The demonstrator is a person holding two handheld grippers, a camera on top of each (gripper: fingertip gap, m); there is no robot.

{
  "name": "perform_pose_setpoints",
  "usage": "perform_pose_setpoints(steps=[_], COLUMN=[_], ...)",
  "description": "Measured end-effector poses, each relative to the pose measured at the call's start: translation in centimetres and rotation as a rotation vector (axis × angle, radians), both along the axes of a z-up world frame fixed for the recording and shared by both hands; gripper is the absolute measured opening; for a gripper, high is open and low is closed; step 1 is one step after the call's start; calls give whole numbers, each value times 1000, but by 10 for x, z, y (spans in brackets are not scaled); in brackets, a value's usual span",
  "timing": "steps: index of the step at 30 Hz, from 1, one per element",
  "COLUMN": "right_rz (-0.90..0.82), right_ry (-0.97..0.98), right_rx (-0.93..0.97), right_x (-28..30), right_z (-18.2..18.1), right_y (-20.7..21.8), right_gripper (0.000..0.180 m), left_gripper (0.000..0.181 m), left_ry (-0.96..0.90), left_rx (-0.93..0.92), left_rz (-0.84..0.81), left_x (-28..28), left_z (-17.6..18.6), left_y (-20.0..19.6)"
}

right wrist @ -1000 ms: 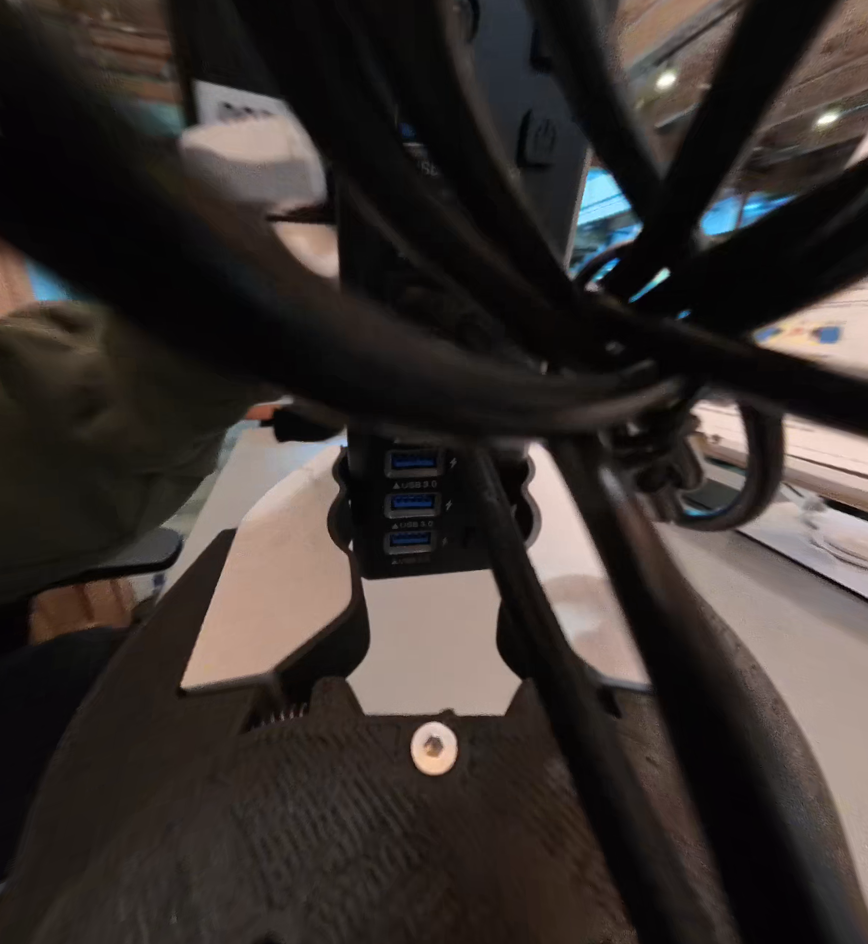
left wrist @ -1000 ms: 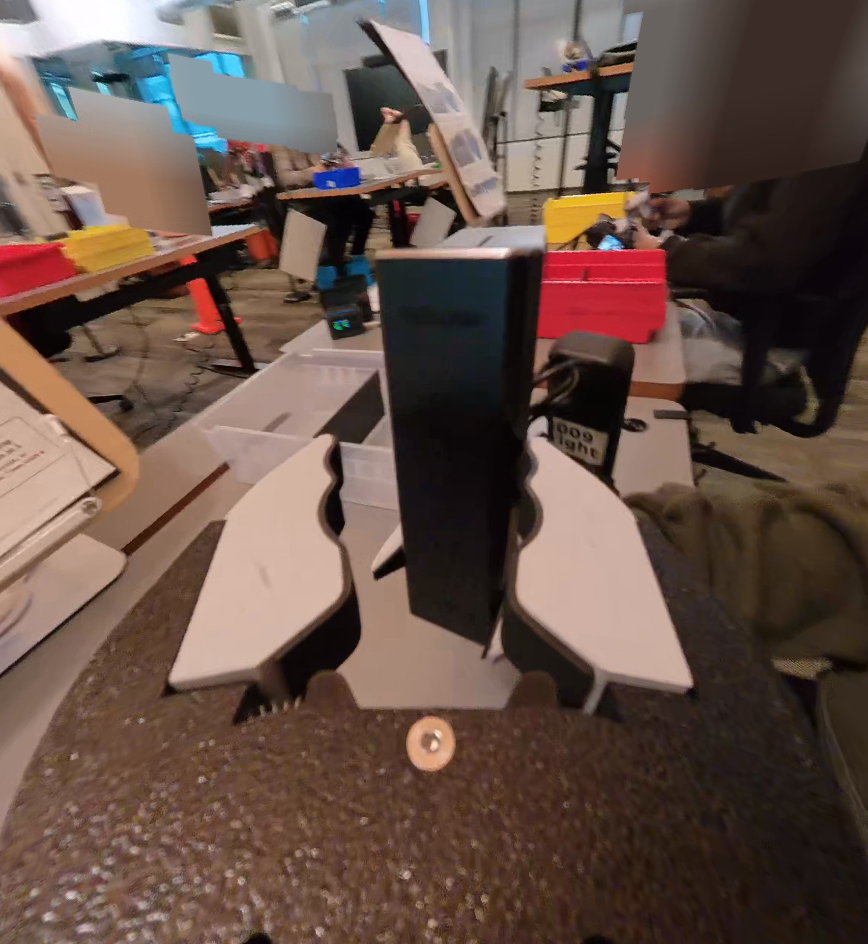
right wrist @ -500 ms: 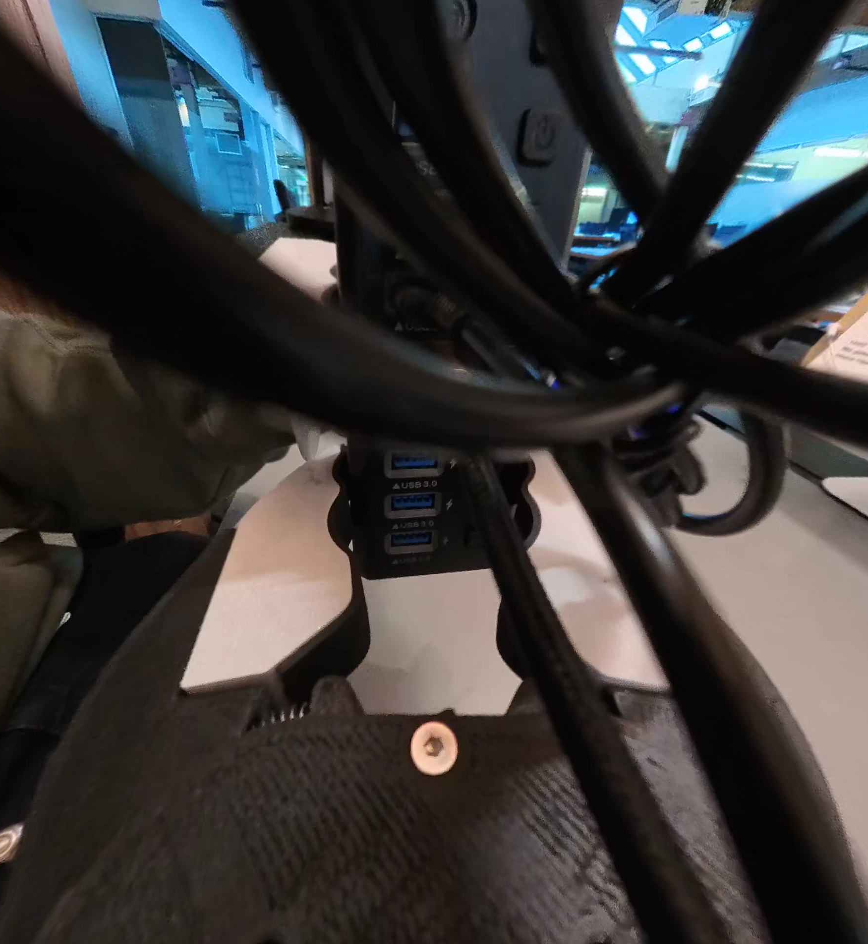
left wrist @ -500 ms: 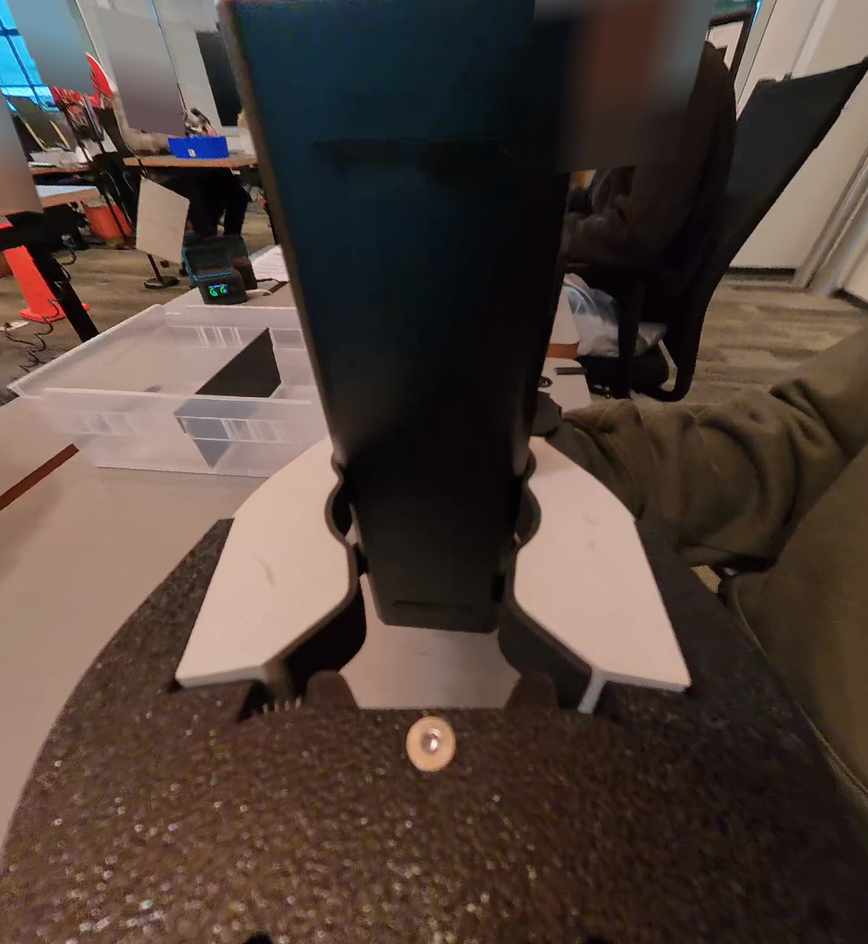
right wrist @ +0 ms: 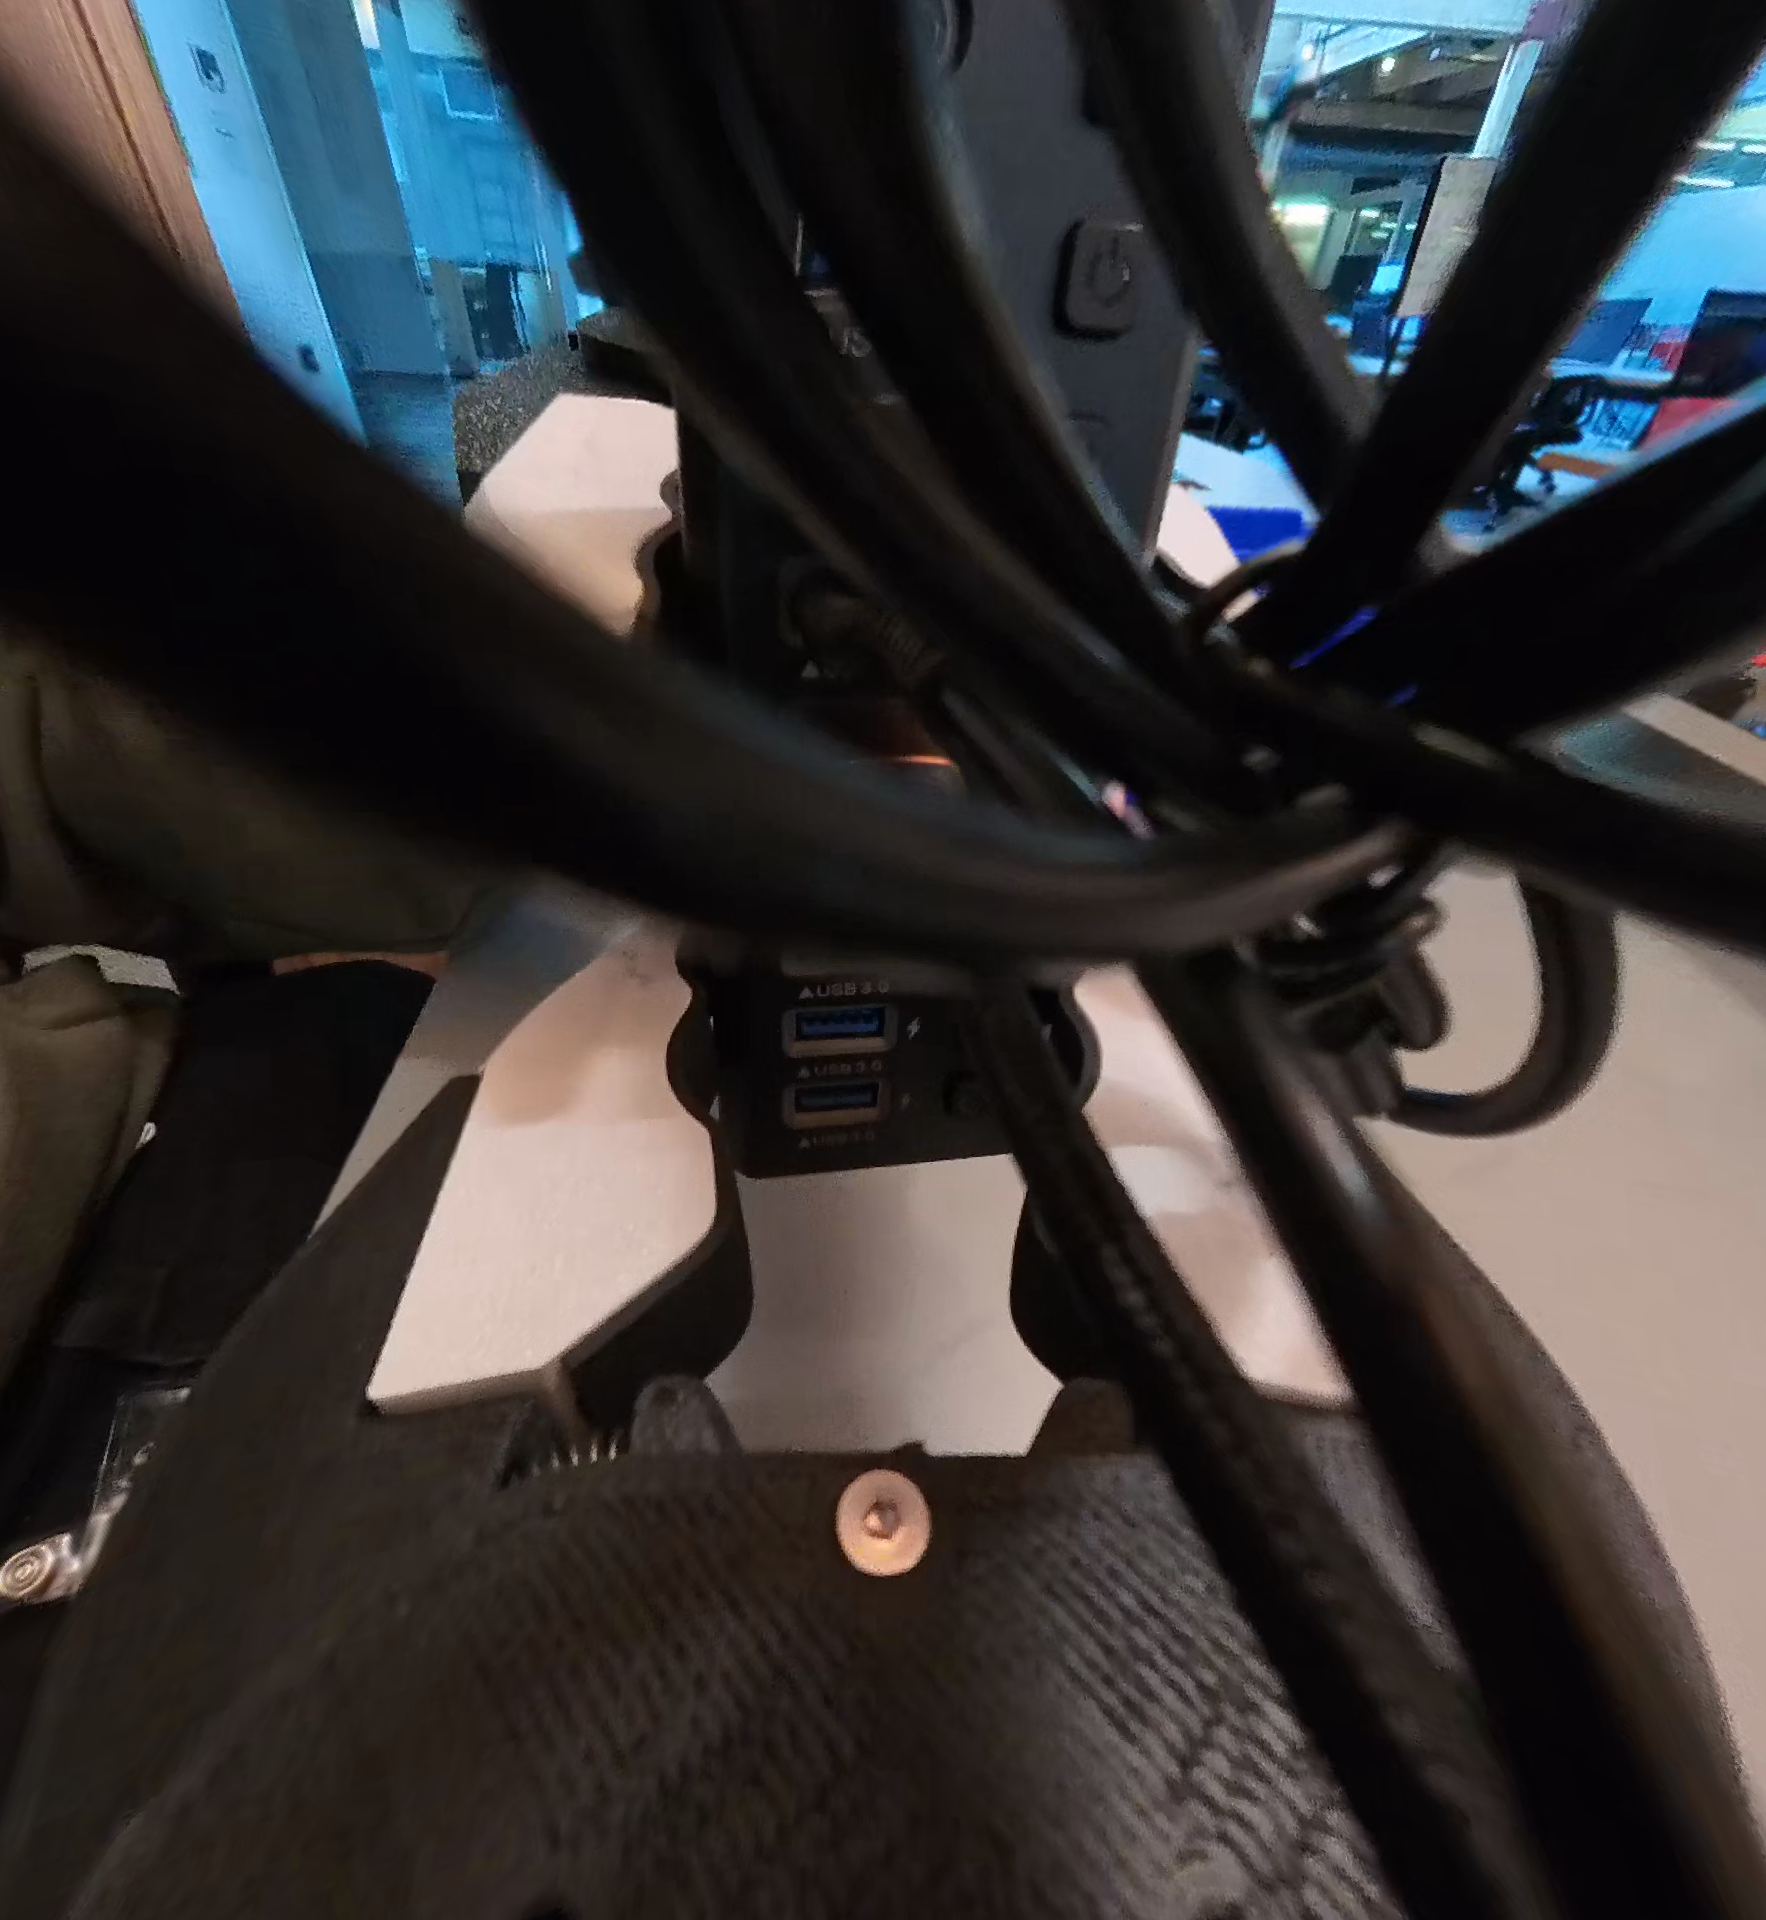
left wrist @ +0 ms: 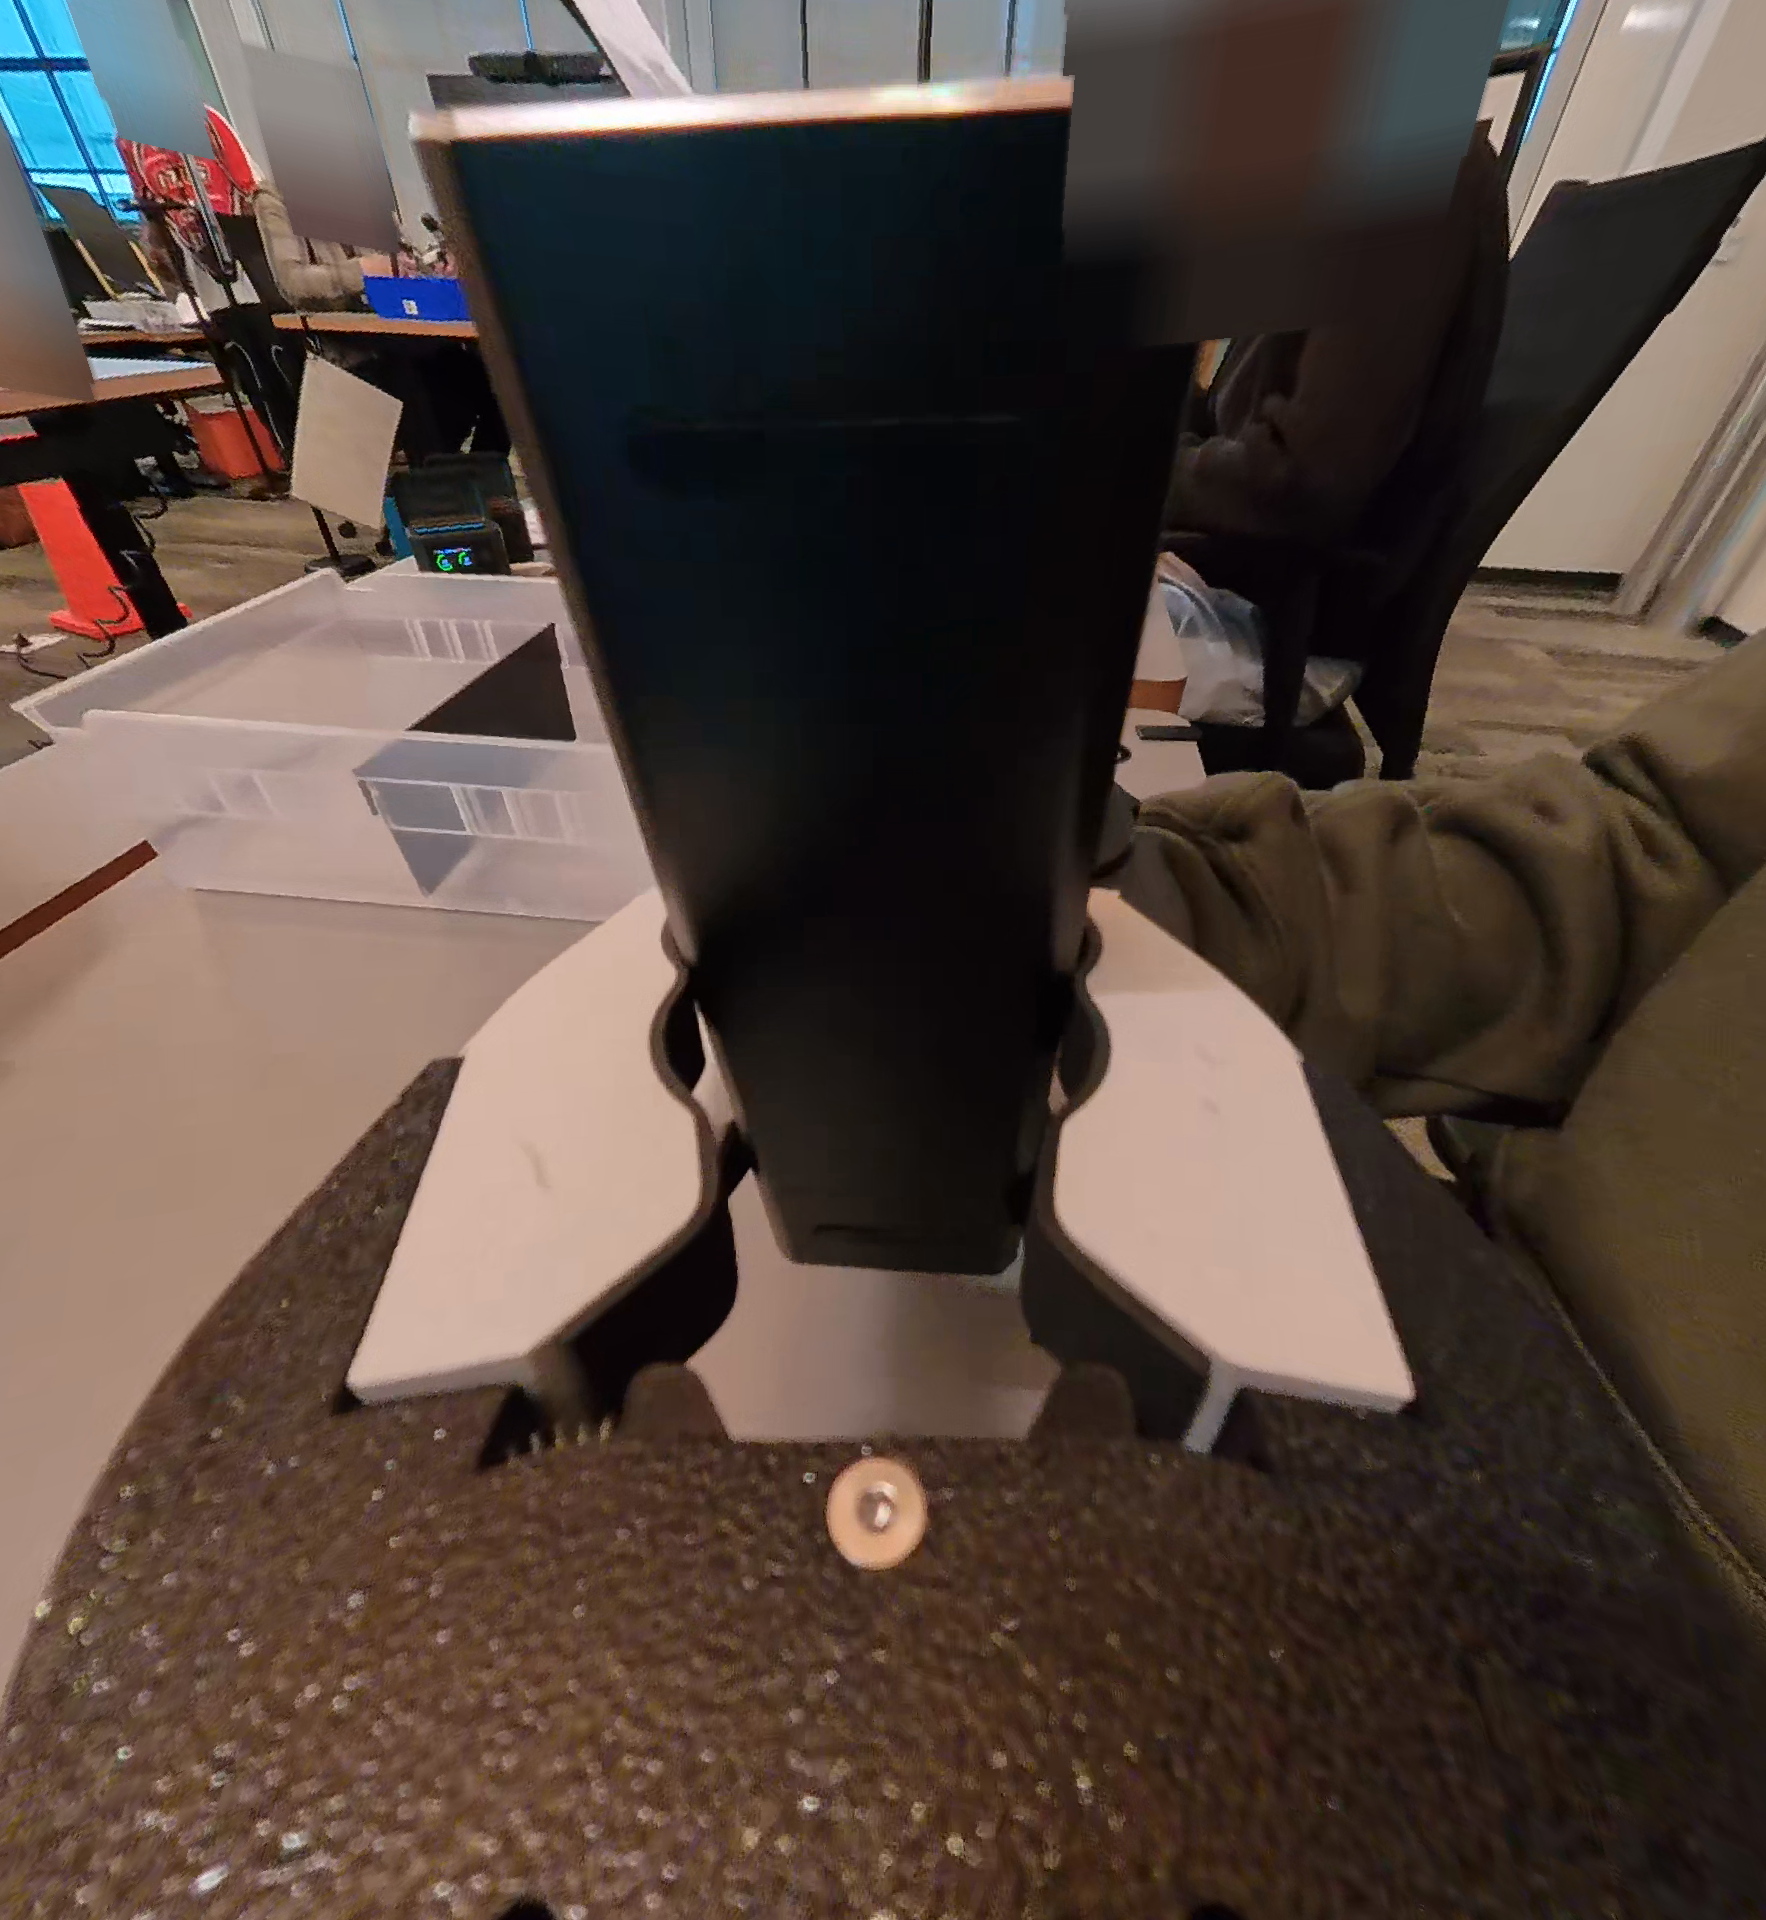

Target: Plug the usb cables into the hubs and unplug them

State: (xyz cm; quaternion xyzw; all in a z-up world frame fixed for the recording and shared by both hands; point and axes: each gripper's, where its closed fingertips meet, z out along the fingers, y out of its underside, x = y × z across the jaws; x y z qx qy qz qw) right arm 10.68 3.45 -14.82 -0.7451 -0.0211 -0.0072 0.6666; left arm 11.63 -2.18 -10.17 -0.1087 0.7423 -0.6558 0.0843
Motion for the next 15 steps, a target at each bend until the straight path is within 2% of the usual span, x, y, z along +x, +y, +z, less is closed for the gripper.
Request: perform_pose_setpoints(steps=[15], right_rz=[5], right_ry=[21], right_rx=[-57], right_x=[-1], right_z=[-22], right_y=[9], right_gripper=[60], left_gripper=[66], left_ry=[25], left_rx=[-113], left_rz=[22], left_x=[0], left_z=[-16], left_y=[9])
